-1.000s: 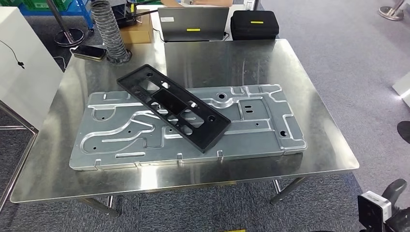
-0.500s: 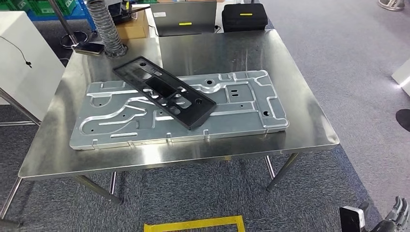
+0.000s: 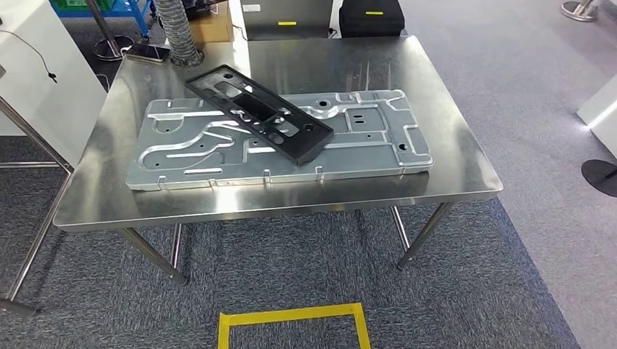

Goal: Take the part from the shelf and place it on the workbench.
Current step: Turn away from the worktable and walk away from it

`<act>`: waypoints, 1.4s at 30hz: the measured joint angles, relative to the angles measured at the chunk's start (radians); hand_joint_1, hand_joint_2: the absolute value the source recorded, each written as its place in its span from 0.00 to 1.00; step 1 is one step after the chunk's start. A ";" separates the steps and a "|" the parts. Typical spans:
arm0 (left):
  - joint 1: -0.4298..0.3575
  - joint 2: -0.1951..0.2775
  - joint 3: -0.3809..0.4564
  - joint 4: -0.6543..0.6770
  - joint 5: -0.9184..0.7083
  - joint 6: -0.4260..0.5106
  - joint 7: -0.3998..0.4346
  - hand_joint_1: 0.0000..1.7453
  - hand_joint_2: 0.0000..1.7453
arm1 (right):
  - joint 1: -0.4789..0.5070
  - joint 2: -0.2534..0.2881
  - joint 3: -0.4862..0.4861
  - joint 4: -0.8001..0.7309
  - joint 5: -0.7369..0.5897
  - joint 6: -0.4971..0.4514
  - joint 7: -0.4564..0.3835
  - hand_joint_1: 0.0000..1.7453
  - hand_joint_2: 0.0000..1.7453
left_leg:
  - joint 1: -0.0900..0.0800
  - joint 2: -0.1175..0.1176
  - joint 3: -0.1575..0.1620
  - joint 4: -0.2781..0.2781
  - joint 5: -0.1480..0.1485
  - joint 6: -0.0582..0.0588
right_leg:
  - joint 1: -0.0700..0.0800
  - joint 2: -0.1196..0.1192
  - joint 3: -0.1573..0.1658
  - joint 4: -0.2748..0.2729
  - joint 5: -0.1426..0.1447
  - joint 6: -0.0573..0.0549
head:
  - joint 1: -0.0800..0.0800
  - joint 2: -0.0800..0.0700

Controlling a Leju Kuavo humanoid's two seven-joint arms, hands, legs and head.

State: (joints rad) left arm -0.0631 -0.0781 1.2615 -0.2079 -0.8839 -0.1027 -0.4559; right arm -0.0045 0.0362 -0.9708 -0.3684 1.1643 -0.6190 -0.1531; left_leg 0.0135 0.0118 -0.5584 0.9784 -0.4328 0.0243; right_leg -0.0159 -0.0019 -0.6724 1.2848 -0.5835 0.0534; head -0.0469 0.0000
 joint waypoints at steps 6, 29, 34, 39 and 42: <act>-0.001 -0.003 0.000 0.000 -0.011 -0.002 0.001 0.00 0.00 | -0.024 0.006 0.046 0.090 0.065 0.082 0.030 0.00 0.00 | -0.001 0.003 -0.068 0.028 0.051 -0.032 | 0.000 0.001 0.247 -0.307 0.033 -0.020 | 0.000 0.000; -0.018 -0.021 -0.024 0.000 -0.056 -0.021 -0.009 0.00 0.00 | -0.029 0.003 0.128 0.154 0.163 0.192 0.093 0.00 0.00 | -0.004 0.005 0.033 -0.001 -0.028 0.010 | 0.004 -0.002 0.001 -0.046 -0.020 -0.003 | 0.000 0.000; -0.018 -0.023 -0.024 0.000 -0.046 -0.022 -0.002 0.00 0.00 | -0.035 -0.004 0.128 0.154 0.170 0.193 0.096 0.00 0.00 | -0.004 0.005 -0.047 0.025 0.020 -0.005 | 0.002 -0.002 0.166 -0.181 0.064 -0.006 | 0.000 0.000; -0.019 -0.023 -0.024 0.000 -0.057 -0.024 -0.011 0.00 0.00 | -0.046 -0.007 0.129 0.154 0.167 0.190 0.037 0.00 0.00 | -0.005 0.007 -0.073 0.032 0.052 -0.035 | 0.011 -0.004 0.232 -0.326 0.050 -0.044 | 0.000 0.000; -0.017 -0.023 -0.027 0.000 -0.071 -0.029 -0.019 0.00 0.00 | -0.049 -0.001 0.129 0.155 0.165 0.188 0.031 0.00 0.00 | -0.001 -0.002 -0.106 0.135 -0.066 -0.047 | 0.008 -0.011 0.195 -0.326 0.086 -0.066 | 0.000 0.000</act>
State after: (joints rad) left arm -0.0801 -0.1011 1.2342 -0.2078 -0.9548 -0.1321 -0.4751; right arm -0.0531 0.0352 -0.8415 -0.2131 1.3297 -0.4312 -0.1225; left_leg 0.0125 0.0099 -0.6648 1.1130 -0.4984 -0.0222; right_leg -0.0079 -0.0126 -0.4771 0.9584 -0.4972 -0.0125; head -0.0473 -0.0002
